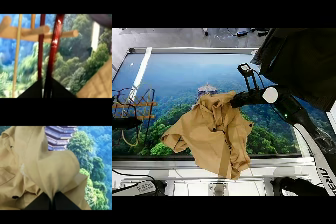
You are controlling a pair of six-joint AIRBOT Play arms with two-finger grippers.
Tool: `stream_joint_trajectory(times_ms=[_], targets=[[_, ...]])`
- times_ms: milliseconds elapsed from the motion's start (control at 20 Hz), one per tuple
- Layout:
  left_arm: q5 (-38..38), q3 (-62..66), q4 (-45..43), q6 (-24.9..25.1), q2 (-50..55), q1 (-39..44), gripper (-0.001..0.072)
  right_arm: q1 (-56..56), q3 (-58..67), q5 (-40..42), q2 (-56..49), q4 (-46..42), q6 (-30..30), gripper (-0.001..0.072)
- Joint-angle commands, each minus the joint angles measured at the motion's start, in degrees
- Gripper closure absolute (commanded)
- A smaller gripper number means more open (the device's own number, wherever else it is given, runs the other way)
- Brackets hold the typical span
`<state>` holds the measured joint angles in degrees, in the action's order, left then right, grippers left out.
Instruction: Fold the clothes and pants, and hang the long-sleeved shirts on hangers.
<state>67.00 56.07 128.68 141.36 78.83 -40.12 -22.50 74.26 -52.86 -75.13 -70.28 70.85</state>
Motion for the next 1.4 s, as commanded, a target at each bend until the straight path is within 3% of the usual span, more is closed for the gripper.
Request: stream_joint_trajectory(times_ms=[0,400,600,700,800,900,1100,1350], targets=[[-0.4,0.0,-0.4,1.6,-0.7,0.8,0.0673,0.0,0.0,0.0,0.1,0.2,0.0,0.068],[8.2,2.6,-0.1,1.6,-24.5,-1.5,0.0675,0.0,1.9,0.1,0.1,0.5,0.0,0.068],[22.7,3.0,13.9,1.2,-40.2,-0.4,0.0675,0.9,1.9,0.8,0.1,-0.6,0.7,0.068],[27.7,2.9,13.7,-3.0,-46.5,2.2,0.0675,2.5,1.9,3.3,0.1,-0.4,1.1,0.068],[28.0,2.9,14.1,-5.5,-50.2,5.6,0.0675,4.3,1.9,4.7,0.1,-0.1,1.1,0.068],[25.6,2.9,17.6,-8.6,-50.9,9.5,0.0675,5.1,1.9,4.0,0.1,1.0,1.0,0.068],[24.9,2.9,18.0,-20.9,-43.2,16.3,0.0675,5.0,1.9,3.2,0.1,3.0,1.0,0.068],[25.1,2.9,26.9,-23.3,-27.9,23.4,0.0675,5.0,1.9,2.4,0.1,5.6,-0.1,0.068]])
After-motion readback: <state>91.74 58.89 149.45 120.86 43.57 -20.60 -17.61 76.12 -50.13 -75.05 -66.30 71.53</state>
